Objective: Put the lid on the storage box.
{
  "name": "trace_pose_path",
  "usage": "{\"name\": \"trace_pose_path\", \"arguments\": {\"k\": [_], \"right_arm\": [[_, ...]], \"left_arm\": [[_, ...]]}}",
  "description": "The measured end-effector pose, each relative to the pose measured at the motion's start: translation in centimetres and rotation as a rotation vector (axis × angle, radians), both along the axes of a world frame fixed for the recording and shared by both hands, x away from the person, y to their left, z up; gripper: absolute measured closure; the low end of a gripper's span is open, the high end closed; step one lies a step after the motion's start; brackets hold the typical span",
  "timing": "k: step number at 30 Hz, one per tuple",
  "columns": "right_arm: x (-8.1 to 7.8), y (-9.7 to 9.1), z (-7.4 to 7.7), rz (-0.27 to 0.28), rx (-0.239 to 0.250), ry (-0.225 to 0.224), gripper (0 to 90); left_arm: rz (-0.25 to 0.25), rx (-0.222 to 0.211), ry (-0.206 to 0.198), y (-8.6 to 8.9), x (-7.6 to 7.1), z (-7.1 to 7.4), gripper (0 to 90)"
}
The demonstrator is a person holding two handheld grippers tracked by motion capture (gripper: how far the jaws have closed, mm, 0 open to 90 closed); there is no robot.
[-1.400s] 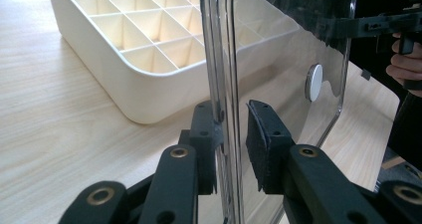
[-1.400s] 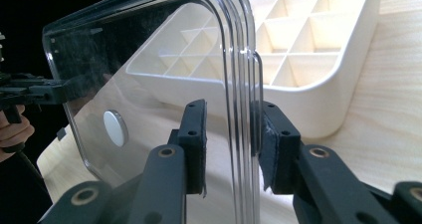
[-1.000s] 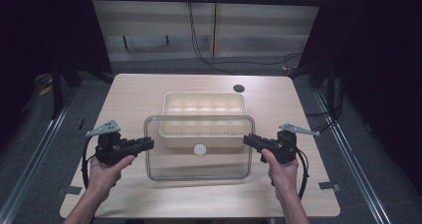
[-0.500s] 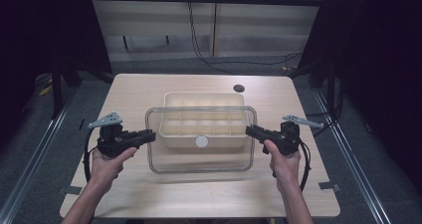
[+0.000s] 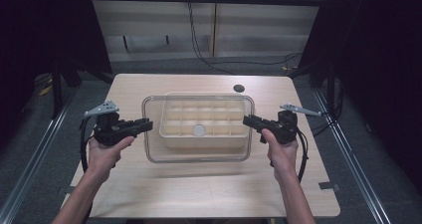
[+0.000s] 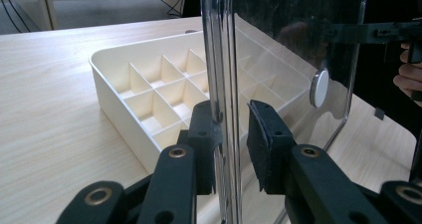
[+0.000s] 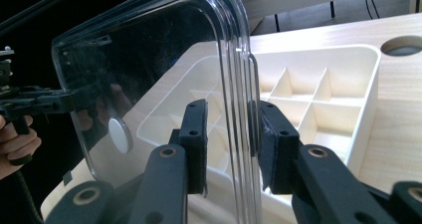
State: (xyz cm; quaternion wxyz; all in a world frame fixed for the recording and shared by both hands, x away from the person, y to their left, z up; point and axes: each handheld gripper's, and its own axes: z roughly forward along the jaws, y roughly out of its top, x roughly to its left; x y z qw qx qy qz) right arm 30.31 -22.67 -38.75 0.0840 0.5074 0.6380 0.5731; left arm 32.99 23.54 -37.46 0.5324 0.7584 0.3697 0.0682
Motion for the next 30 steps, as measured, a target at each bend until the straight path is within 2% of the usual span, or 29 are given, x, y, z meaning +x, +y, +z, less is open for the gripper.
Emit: {"name": "trace_pose_path", "arguments": {"k": [12, 17, 30], "right_arm": [[2.0, 0.1, 1.6, 0.008, 0.009, -0.013, 68.7], [2.8, 0.1, 2.6, 0.005, 0.001, -0.026, 68.6], [4.3, -0.5, 3.7, -0.016, 0.018, -0.03, 68.5]], "left_arm": [[0.024, -0.016, -0.009, 0.2, 1.5, 0.9, 72.9], [0.024, -0.013, -0.023, 0.0, 2.0, 1.8, 72.8], [0.034, -0.015, -0.045, -0.8, 3.6, 3.7, 73.0]]}}
